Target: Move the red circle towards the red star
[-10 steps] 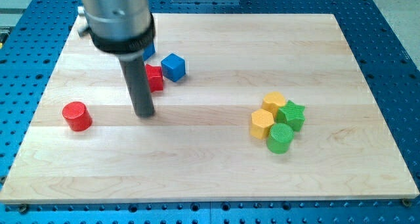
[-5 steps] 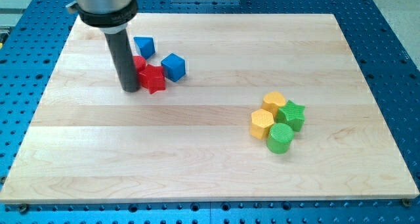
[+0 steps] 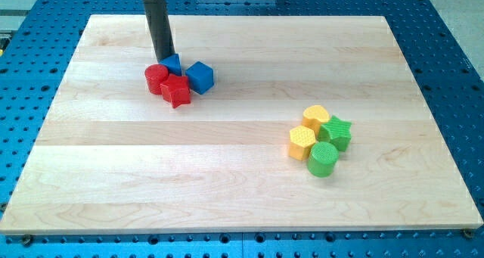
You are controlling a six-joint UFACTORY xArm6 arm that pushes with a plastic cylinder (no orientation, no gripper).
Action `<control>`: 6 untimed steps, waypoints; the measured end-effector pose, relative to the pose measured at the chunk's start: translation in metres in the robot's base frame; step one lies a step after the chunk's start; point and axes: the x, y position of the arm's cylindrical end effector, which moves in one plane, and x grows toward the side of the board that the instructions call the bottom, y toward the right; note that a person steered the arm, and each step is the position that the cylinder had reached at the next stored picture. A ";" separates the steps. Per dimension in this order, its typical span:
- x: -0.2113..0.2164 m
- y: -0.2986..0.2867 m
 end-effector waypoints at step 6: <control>0.041 0.077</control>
